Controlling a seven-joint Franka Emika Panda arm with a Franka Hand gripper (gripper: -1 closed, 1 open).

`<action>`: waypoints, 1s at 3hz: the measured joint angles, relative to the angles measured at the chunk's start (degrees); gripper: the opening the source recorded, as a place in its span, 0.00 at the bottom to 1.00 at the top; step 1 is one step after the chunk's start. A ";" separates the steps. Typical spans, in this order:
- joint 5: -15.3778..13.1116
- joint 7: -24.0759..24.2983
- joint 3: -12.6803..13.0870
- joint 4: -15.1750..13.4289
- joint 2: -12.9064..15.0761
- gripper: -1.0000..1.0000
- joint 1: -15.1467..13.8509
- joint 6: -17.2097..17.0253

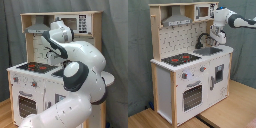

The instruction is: Play with the kitchen

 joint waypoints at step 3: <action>0.02 -3.35 -9.72 9.25 0.06 0.00 13.35 -0.02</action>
